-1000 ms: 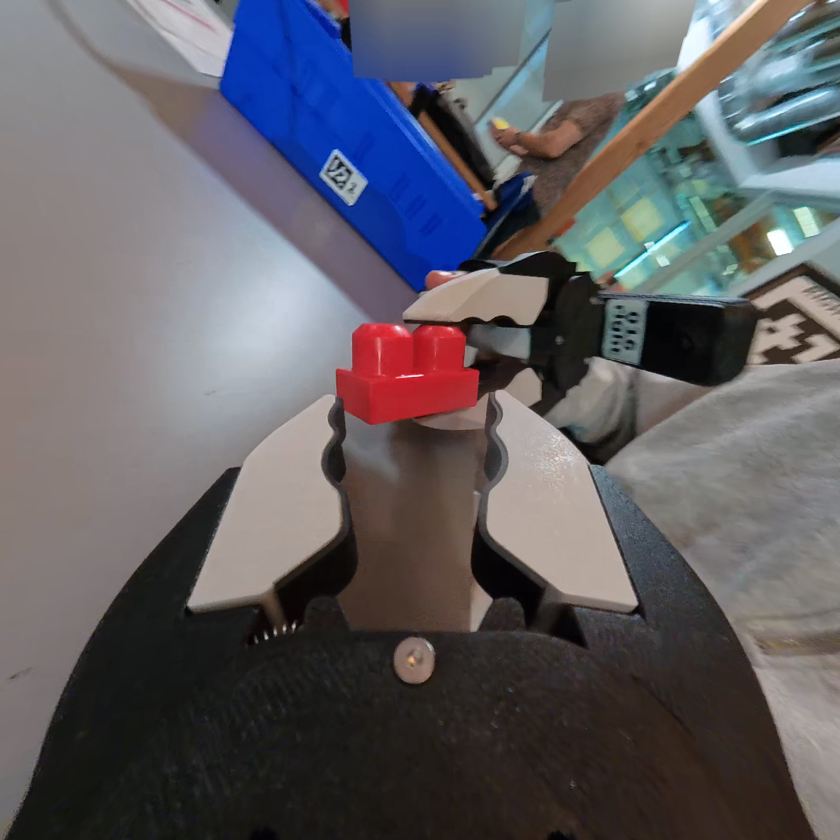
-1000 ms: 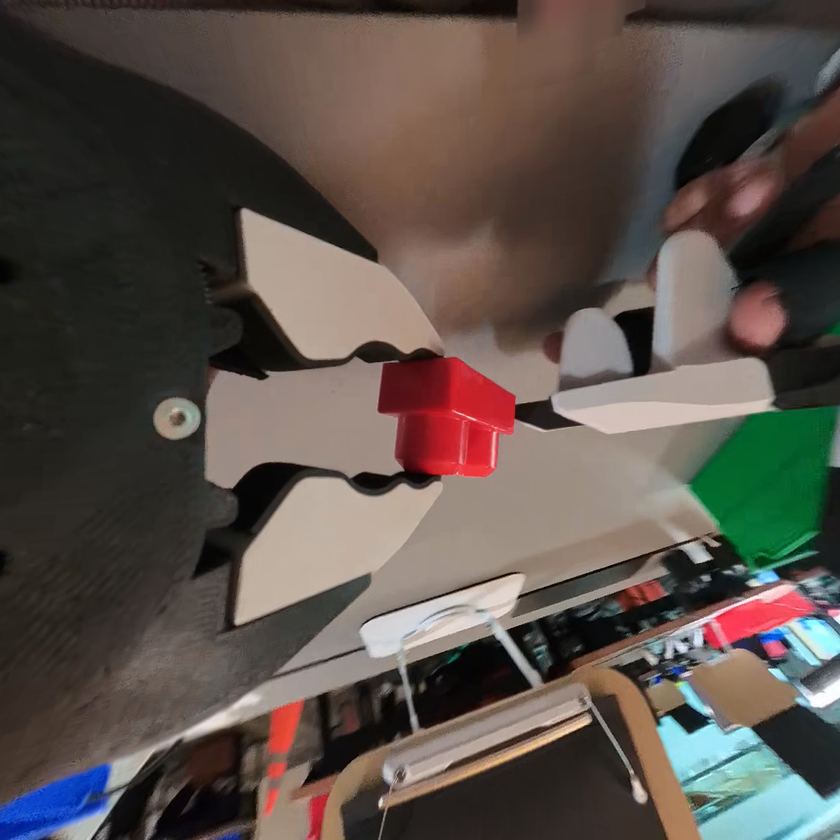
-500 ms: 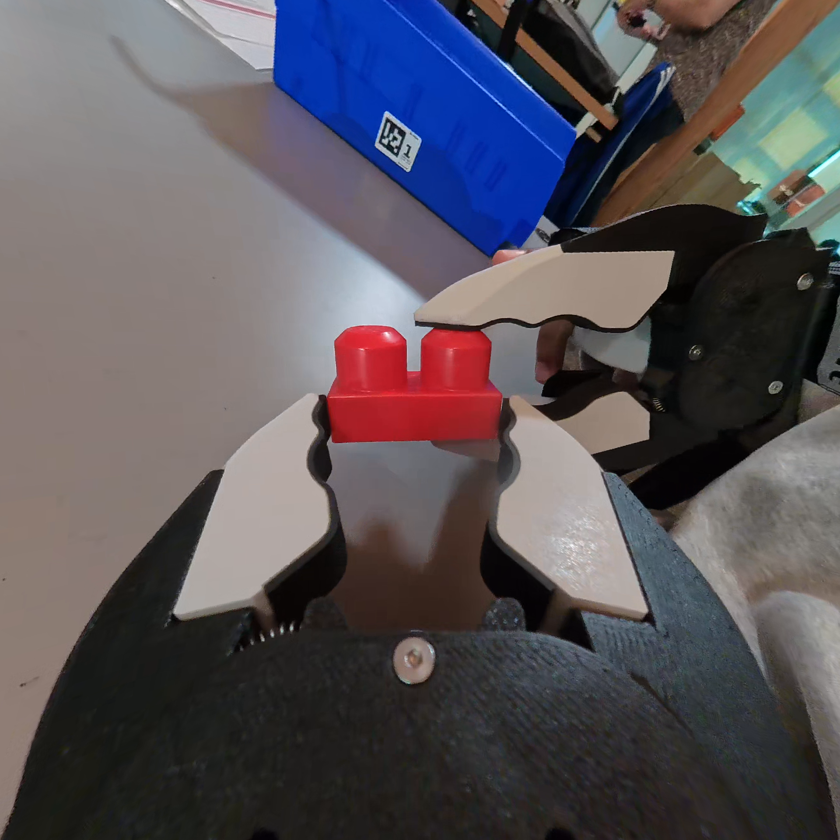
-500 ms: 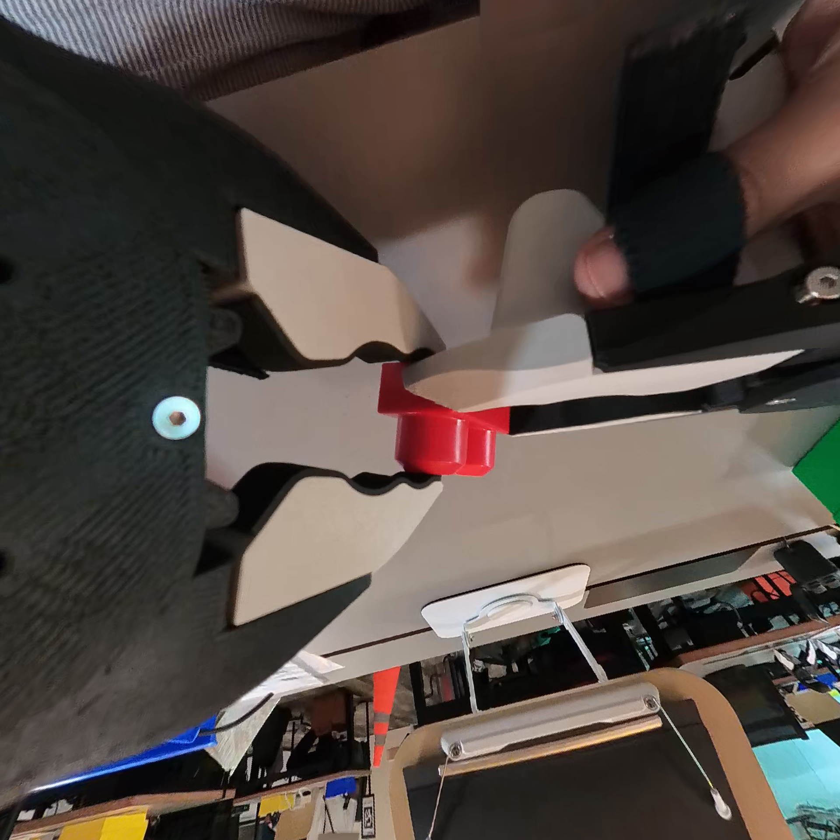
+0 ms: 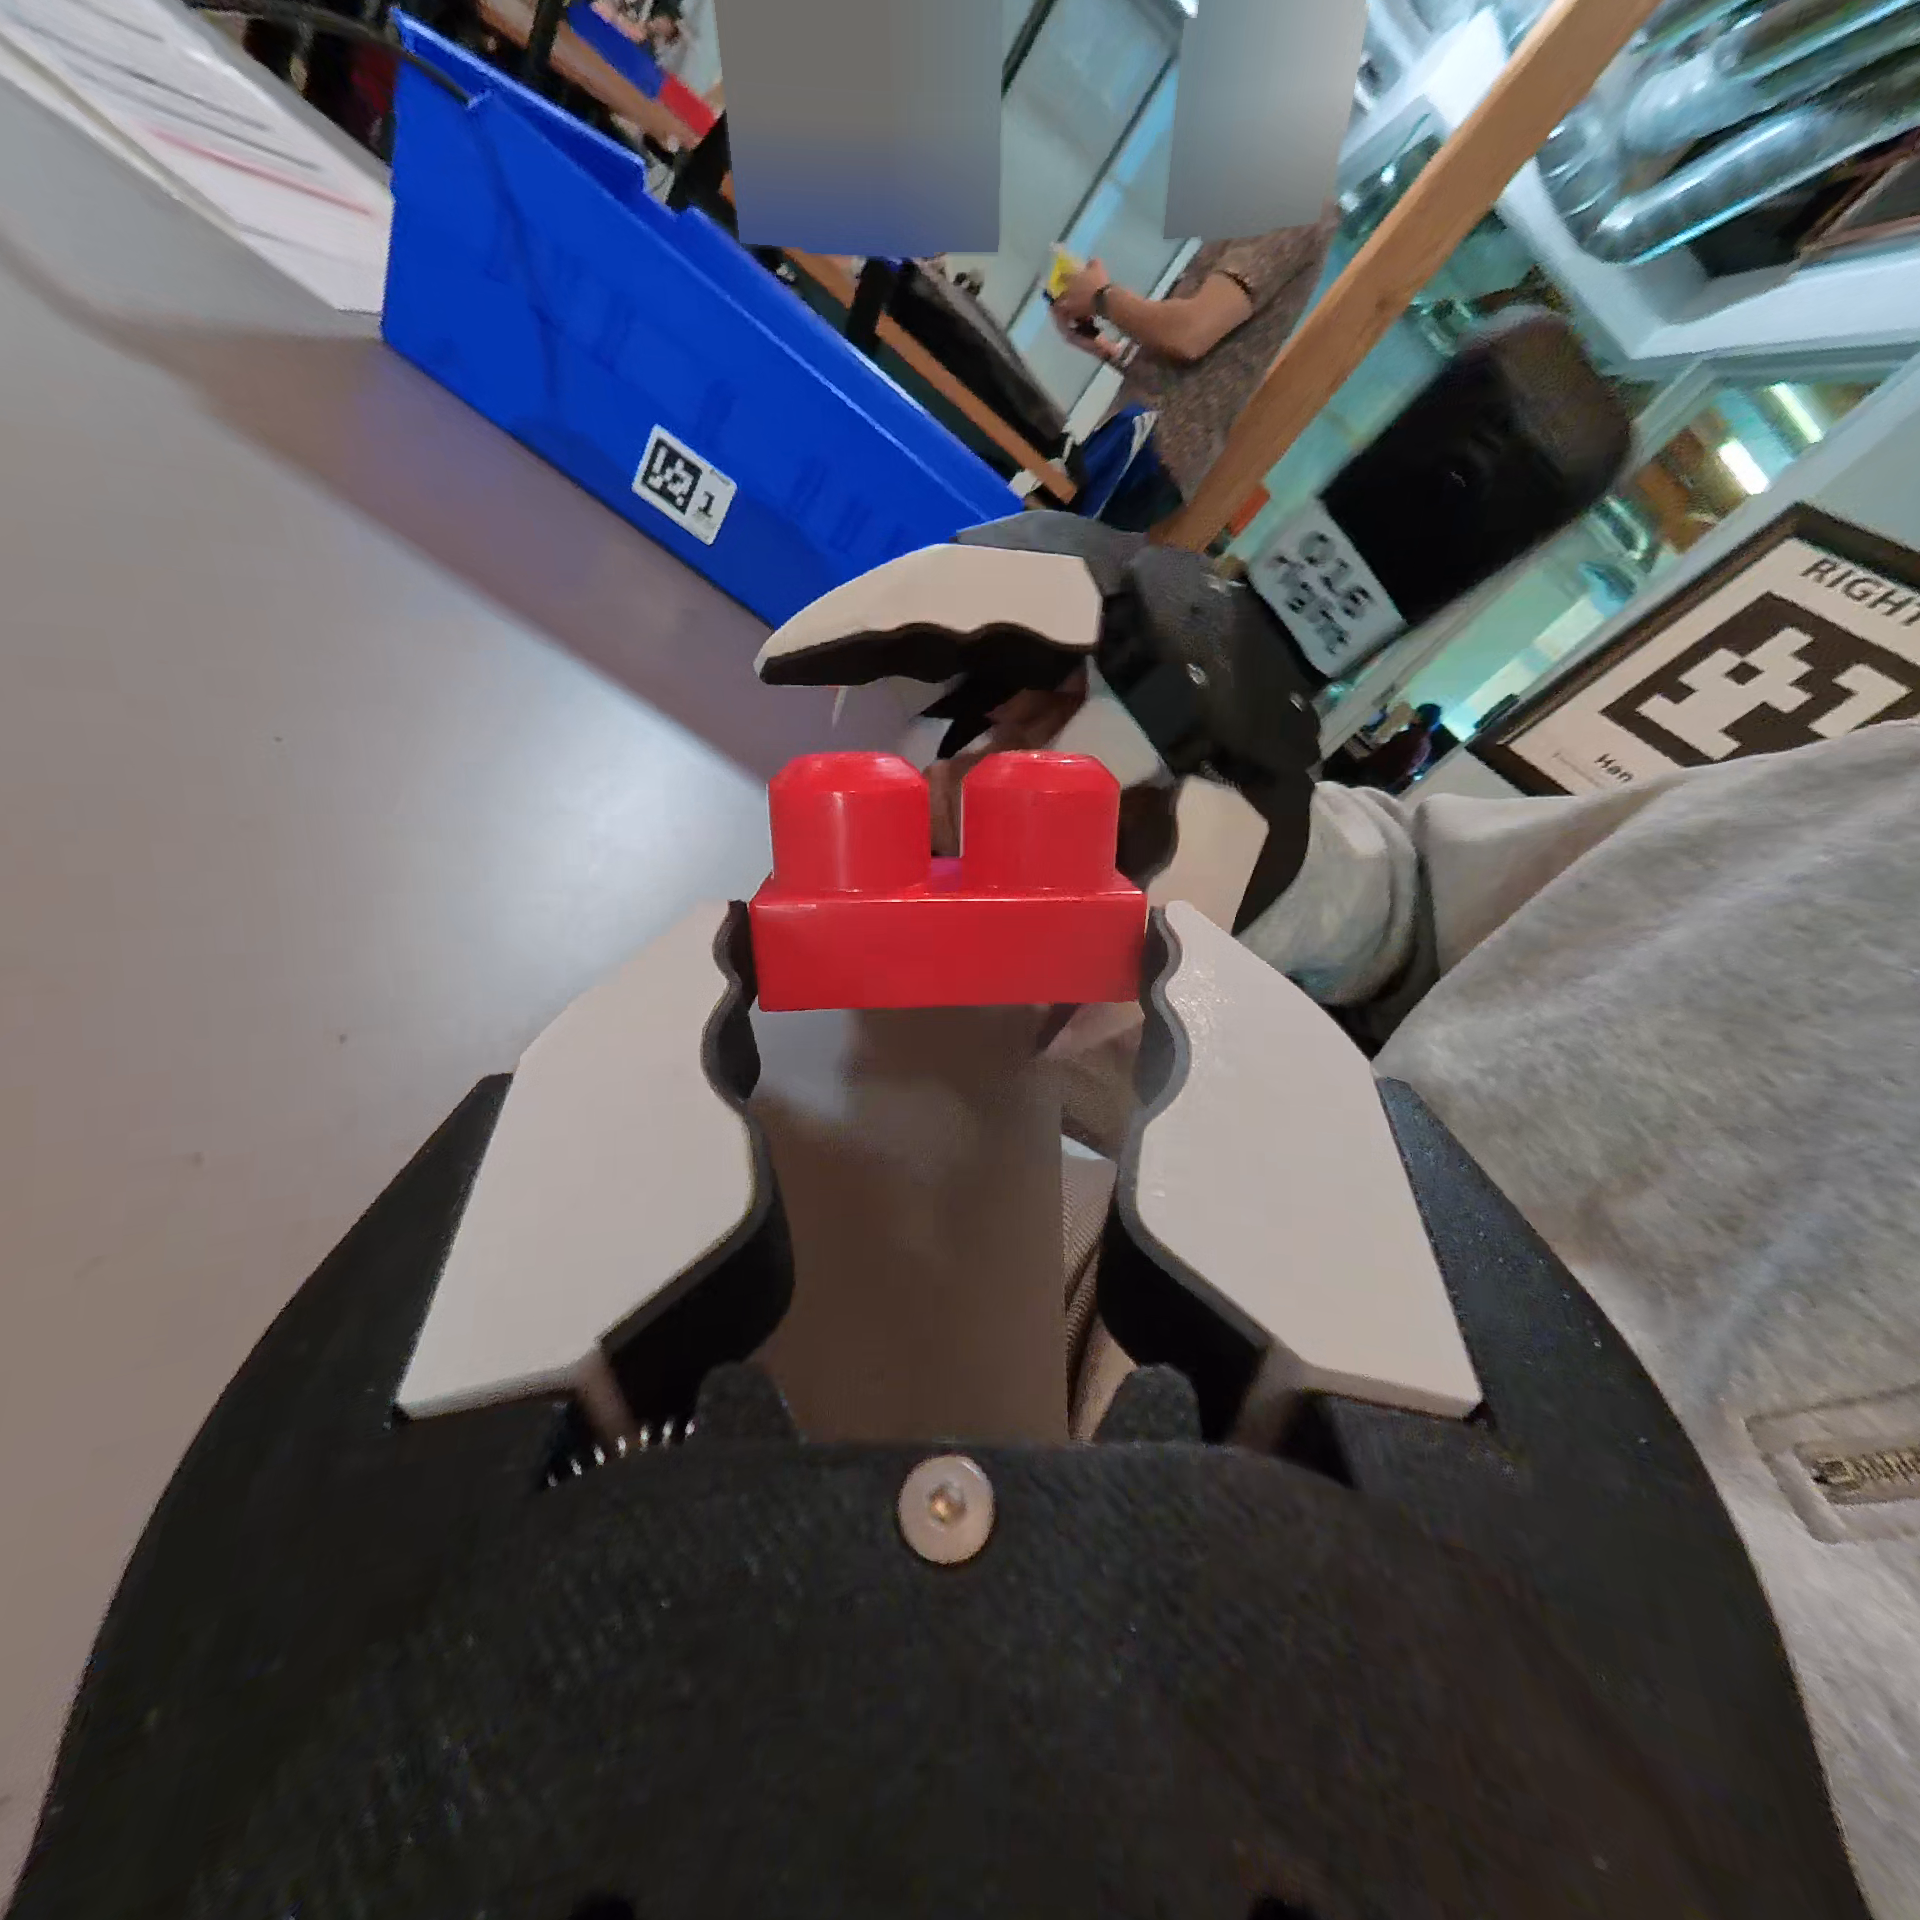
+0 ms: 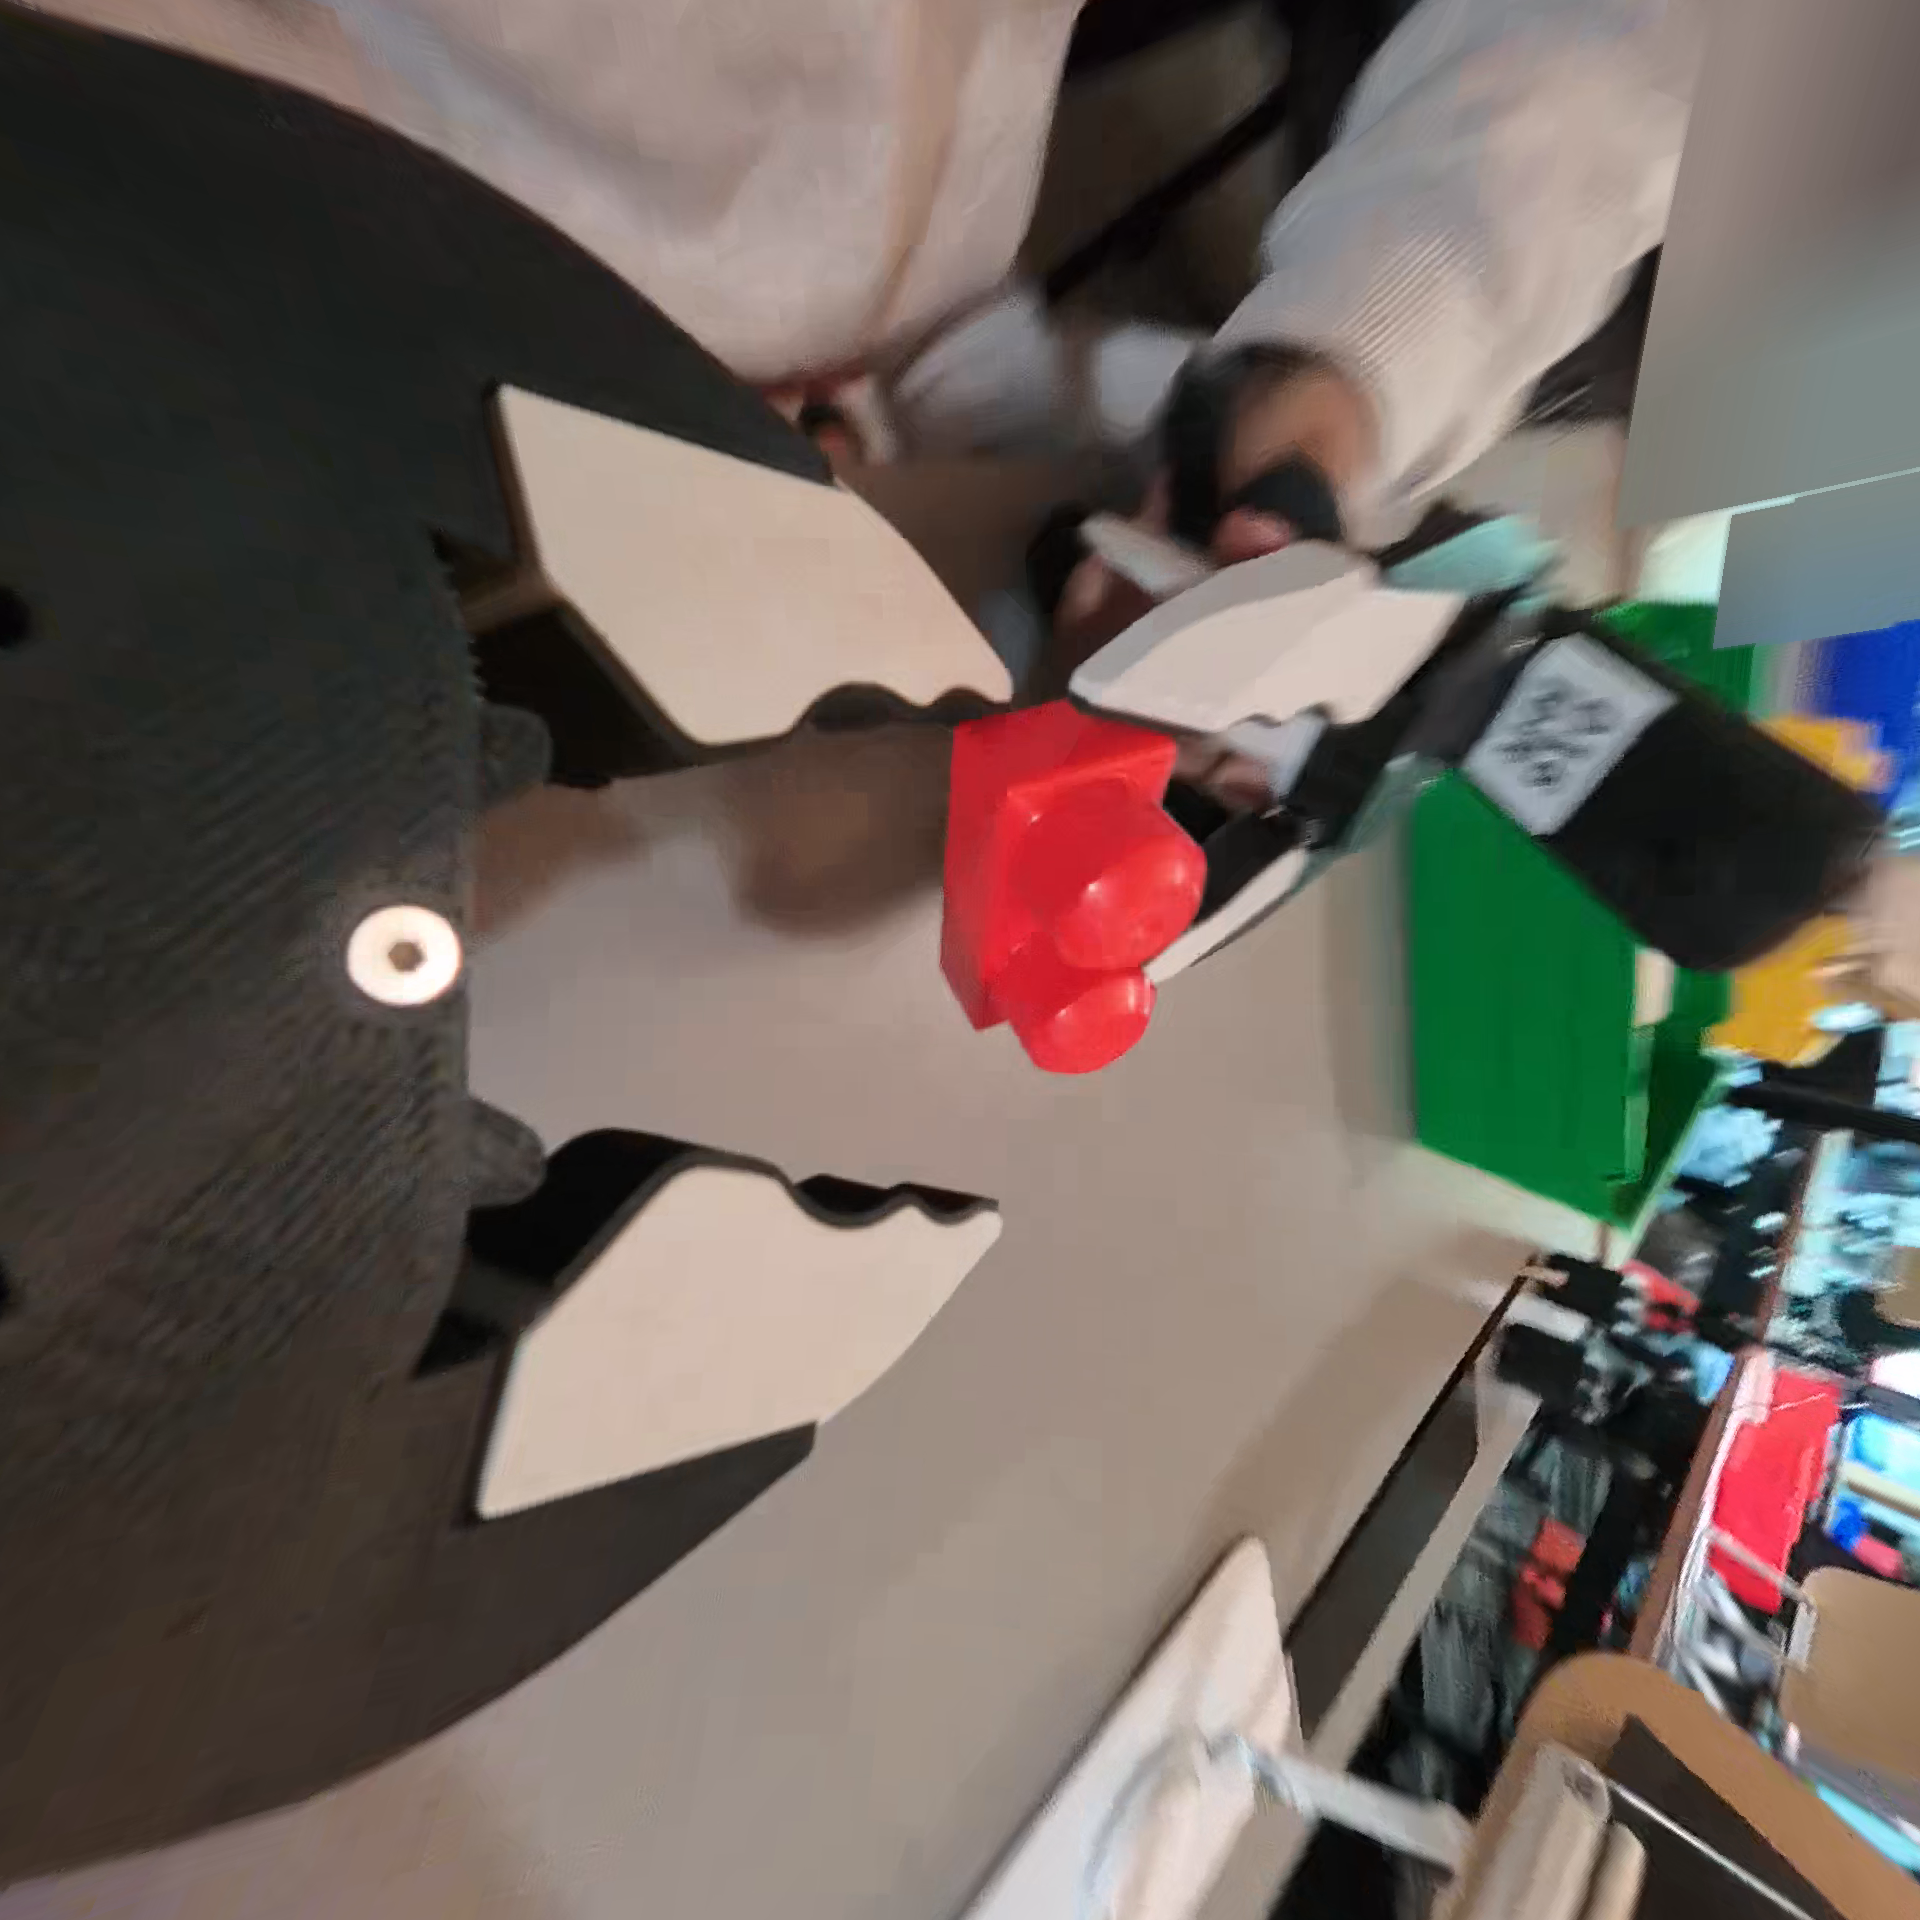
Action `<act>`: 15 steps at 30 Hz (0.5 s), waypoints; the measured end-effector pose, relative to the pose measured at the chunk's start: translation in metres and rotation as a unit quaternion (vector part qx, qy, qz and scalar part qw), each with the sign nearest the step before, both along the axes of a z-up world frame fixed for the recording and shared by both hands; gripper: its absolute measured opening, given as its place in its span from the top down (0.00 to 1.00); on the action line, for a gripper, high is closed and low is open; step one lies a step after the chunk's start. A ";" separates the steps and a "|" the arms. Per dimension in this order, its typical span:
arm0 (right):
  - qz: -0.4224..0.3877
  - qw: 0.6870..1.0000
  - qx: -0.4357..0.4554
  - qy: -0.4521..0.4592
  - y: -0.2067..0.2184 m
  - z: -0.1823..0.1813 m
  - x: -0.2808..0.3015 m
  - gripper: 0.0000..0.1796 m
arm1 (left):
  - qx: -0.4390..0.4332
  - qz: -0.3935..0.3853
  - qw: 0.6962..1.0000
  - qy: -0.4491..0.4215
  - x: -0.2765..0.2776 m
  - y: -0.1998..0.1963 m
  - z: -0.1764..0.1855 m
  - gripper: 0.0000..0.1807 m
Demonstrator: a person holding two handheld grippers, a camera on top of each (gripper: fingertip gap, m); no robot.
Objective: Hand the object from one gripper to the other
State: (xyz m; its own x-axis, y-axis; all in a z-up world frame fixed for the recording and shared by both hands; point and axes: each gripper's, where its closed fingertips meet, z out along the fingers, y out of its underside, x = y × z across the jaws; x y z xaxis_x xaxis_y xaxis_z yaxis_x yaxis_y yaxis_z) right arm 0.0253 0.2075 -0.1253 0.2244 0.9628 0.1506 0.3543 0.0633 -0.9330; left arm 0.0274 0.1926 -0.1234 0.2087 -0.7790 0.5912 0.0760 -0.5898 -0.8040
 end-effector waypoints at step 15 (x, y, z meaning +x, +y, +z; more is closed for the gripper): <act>0.130 0.901 -0.305 0.281 -0.011 0.052 0.012 0.66 | 0.102 -0.074 0.990 -0.056 0.007 -0.031 0.024 0.61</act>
